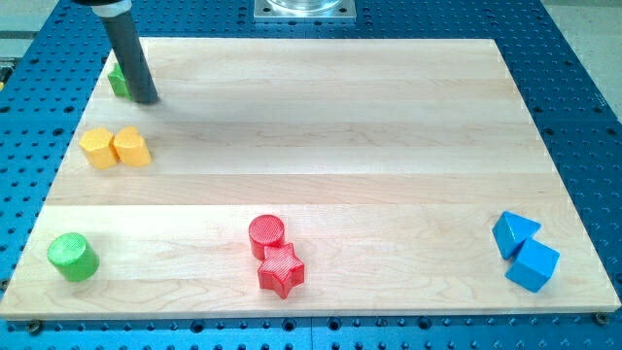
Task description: Place the yellow hexagon vertically above the yellow heart
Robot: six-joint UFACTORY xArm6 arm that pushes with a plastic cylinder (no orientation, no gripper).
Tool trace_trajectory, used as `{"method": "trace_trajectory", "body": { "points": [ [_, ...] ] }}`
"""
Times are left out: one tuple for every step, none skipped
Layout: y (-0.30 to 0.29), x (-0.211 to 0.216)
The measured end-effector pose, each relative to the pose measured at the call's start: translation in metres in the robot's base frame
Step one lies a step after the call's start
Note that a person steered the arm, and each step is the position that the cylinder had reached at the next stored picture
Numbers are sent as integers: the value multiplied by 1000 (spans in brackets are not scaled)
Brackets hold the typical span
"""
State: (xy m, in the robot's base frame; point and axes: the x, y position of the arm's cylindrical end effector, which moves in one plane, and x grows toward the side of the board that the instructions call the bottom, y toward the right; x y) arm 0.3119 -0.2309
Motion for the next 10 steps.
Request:
{"method": "trace_trajectory", "body": {
  "points": [
    [-19,-9],
    [-13,1],
    [-13,33],
    [-48,45],
    [-74,46],
    [-74,46],
    [-73,48],
    [-73,58],
    [-73,78],
    [-73,95]
  ]
}}
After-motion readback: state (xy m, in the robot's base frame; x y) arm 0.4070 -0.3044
